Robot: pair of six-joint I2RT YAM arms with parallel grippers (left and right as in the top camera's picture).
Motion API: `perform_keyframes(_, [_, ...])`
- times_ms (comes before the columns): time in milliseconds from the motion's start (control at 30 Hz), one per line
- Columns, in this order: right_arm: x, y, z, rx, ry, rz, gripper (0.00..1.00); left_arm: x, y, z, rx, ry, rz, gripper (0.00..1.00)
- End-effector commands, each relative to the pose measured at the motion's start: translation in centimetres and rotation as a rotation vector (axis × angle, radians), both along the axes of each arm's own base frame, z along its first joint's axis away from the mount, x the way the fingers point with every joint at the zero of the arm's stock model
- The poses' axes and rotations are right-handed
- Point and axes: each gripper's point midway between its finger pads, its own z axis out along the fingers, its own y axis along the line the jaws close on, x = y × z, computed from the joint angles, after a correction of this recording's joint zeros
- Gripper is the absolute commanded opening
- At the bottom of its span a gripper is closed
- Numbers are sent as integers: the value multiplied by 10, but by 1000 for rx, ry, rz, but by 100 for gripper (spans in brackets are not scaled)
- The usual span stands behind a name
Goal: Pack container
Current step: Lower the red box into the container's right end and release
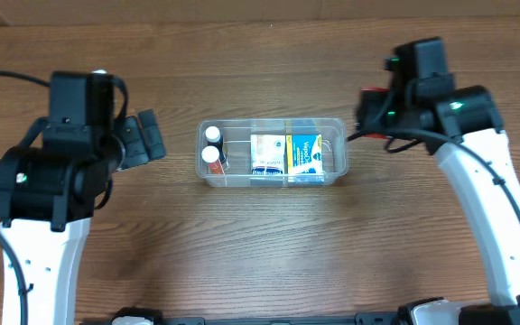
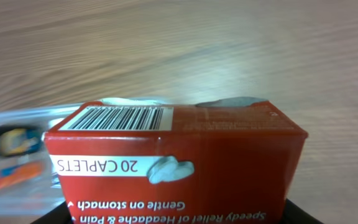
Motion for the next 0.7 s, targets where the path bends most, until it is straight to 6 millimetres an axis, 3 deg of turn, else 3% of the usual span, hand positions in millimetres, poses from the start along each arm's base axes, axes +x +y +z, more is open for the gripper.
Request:
perform_keyframes(0, [-4, 37, 2, 2, -13, 103, 61, -6, 31, 4, 5, -7, 111, 100])
perform_keyframes(67, [-1, 54, -22, -15, 44, 138, 61, -8, 48, 2, -35, -5, 171, 100])
perform_keyframes(133, [5, 57, -40, -28, 84, 140, 61, -10, 55, 2, -32, -4, 195, 100])
perform_keyframes(300, [10, 63, -99, -65, 236, 150, 61, -10, 55, 2, -31, -3, 193, 100])
perform_keyframes(367, [10, 63, -113, -77, 270, 151, 60, -10, 55, 2, -31, -3, 192, 100])
perform_keyframes(667, [8, 66, -123, -71, 298, 175, 60, -10, 55, 1, -31, 1, 193, 100])
